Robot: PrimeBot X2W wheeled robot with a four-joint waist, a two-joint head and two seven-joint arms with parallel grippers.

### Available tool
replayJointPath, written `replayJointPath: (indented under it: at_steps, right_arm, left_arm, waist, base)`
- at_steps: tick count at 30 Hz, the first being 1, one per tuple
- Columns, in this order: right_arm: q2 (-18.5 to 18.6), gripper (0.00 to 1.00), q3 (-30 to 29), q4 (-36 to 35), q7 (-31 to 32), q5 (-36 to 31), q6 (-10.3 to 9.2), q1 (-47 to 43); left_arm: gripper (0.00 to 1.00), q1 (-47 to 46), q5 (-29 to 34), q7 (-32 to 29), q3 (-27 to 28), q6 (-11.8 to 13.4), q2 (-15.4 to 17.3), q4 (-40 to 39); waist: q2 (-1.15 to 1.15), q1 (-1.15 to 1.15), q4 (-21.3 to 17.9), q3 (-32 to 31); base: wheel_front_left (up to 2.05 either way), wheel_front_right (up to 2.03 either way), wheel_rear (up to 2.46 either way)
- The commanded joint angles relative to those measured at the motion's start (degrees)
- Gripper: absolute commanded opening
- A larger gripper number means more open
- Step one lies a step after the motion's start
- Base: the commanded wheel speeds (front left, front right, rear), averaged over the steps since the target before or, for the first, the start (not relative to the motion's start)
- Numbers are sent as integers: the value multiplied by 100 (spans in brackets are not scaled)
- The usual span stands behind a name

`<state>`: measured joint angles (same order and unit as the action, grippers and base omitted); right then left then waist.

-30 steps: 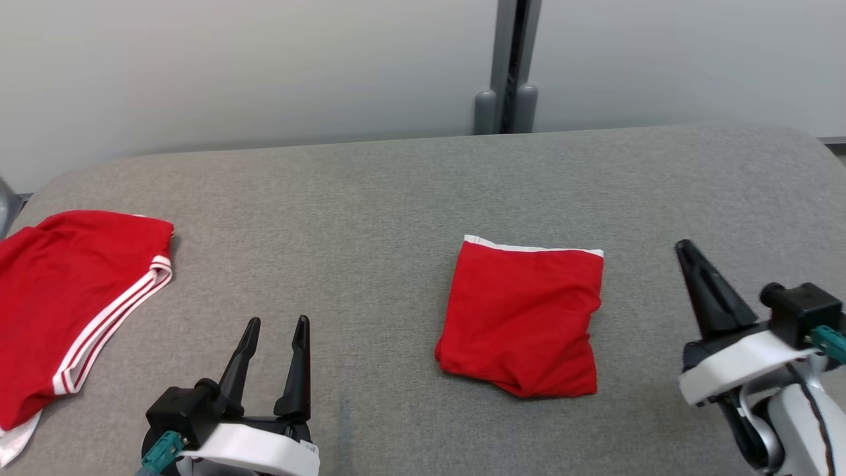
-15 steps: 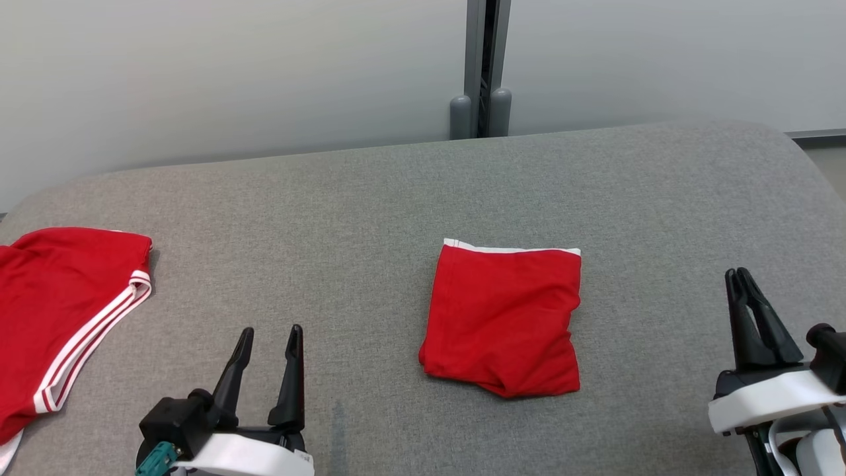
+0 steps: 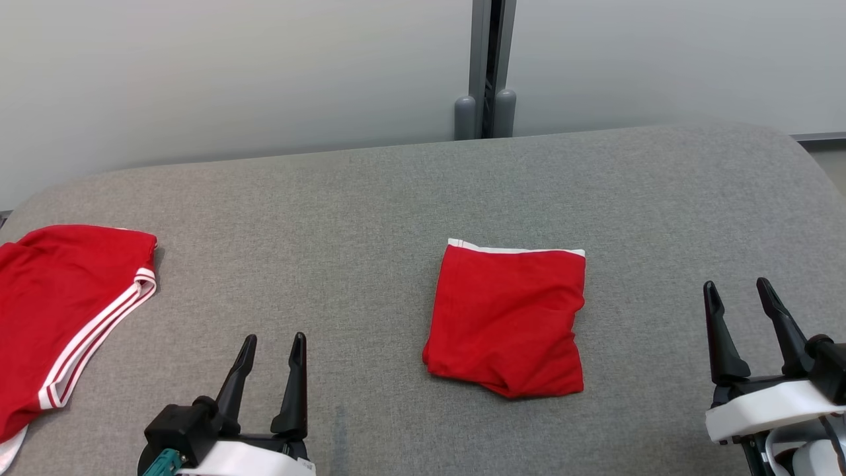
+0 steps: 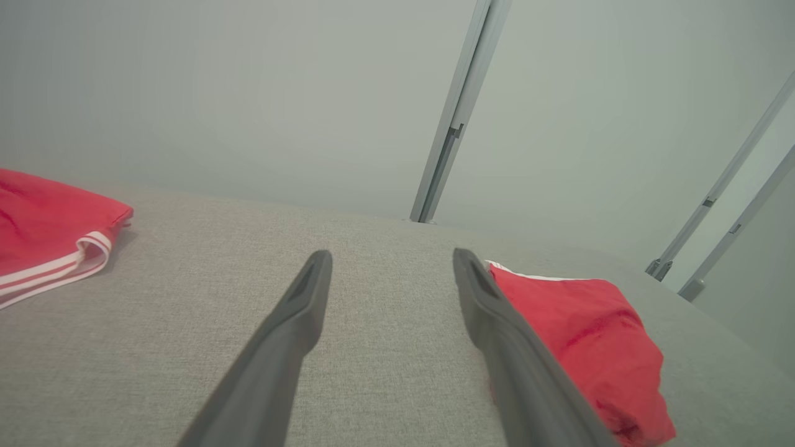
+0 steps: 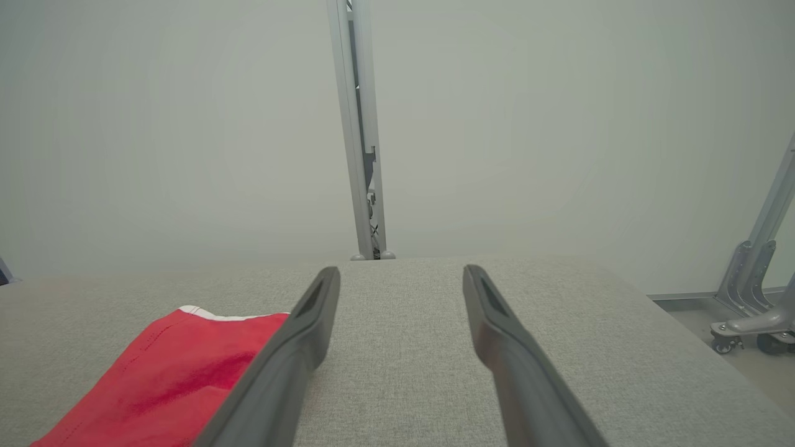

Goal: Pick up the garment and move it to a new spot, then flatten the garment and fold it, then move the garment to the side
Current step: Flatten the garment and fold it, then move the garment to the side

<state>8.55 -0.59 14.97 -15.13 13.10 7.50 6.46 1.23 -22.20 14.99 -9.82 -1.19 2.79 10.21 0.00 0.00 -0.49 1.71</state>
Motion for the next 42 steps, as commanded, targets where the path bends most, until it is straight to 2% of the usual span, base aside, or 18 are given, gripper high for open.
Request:
replayJointPath:
  at_steps: [1, 42]
  right_arm:
    - [22, 100, 0, -15, -5, 7, -1, -47]
    - [111, 100, 375, 90, -5, 290, -2, -67]
  left_arm:
    - [100, -12, 34, 23, 9, 16, 23, -31]
    - [100, 60, 59, 23, 50, 81, 23, -64]
  waist:
    - [0, 0, 12, 14]
    - [0, 0, 226, -37]
  base:
    - [0, 0, 0]
    - [0, 0, 0]
